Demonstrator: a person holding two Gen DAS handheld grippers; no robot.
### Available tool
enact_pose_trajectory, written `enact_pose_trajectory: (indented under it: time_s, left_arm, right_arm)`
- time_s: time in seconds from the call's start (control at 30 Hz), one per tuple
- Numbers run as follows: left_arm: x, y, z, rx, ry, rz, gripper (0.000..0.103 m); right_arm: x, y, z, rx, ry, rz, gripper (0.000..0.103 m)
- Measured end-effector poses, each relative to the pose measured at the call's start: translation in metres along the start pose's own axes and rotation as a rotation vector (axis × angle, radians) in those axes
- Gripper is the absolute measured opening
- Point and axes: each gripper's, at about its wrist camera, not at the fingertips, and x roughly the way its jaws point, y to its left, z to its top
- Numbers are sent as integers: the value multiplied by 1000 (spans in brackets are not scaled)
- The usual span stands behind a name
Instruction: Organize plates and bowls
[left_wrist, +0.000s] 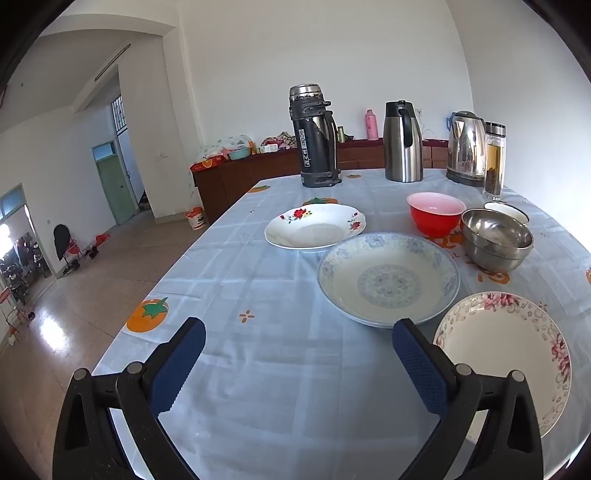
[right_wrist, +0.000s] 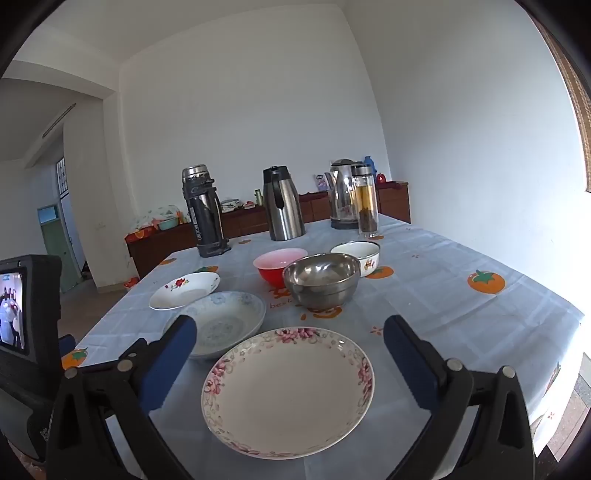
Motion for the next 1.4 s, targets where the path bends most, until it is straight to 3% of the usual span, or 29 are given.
enact_pose_trajectory:
  time_s: [0.37, 0.77, 1.4]
  left_arm:
    - [-8, 7, -1, -45, -1, -84, 102]
    - [-9, 1, -4, -8, -14, -29, 102]
    - [-4, -1, -7, -2, -4, -42, 102]
  right_arm:
    - [4, -9, 4, 12, 5, -32, 103]
    - [6, -3, 3, 2, 9, -32, 103]
    - [10, -2, 0, 3, 28, -32, 103]
